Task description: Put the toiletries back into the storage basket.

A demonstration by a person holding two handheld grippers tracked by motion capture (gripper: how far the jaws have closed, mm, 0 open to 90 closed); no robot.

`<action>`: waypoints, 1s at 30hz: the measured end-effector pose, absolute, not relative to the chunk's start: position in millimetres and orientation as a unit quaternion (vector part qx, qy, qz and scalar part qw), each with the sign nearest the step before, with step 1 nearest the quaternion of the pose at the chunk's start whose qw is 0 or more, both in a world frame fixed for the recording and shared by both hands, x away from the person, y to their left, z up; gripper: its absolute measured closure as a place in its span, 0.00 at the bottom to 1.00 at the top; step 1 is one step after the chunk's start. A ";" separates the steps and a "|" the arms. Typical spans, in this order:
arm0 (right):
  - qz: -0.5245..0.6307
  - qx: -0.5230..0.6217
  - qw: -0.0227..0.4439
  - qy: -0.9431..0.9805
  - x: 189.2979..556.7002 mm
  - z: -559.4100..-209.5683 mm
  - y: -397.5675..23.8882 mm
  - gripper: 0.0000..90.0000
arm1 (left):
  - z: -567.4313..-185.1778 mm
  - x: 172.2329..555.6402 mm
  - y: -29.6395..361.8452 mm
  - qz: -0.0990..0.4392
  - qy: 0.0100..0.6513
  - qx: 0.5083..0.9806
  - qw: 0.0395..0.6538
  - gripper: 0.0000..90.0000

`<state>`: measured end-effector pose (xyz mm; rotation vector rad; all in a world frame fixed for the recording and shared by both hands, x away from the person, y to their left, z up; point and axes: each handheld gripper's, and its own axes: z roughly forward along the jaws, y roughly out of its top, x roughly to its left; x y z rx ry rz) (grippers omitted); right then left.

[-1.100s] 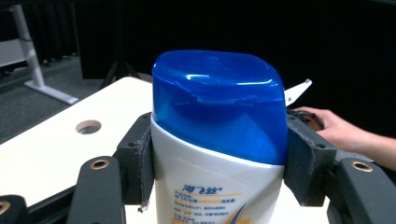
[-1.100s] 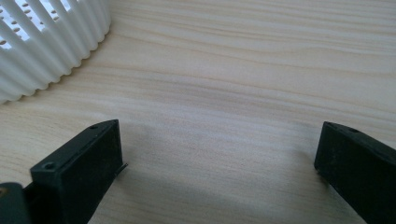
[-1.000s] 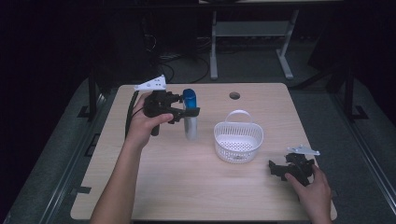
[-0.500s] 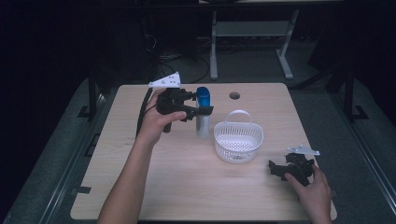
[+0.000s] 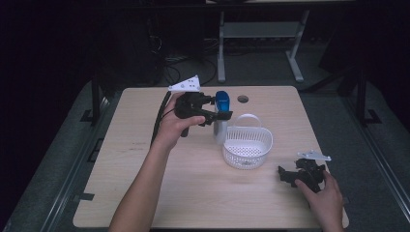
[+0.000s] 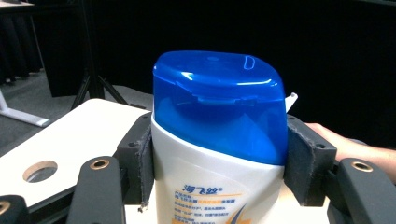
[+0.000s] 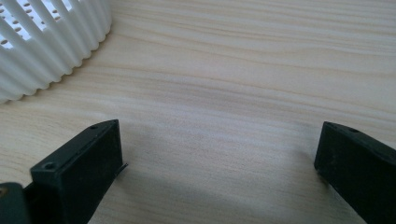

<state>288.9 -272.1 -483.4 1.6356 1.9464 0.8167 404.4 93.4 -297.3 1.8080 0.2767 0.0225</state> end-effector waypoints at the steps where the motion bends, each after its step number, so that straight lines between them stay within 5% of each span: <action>1: 0.297 0.596 0.233 0.709 288.9 -483.4 -272.1 0.01 | -297.3 404.4 93.4 0.010 0.120 0.783 0.610 0.41; 30: 0.298 0.594 0.233 0.710 288.9 -483.5 -271.9 0.01 | -320.6 412.2 59.2 0.004 0.094 0.793 0.602 0.41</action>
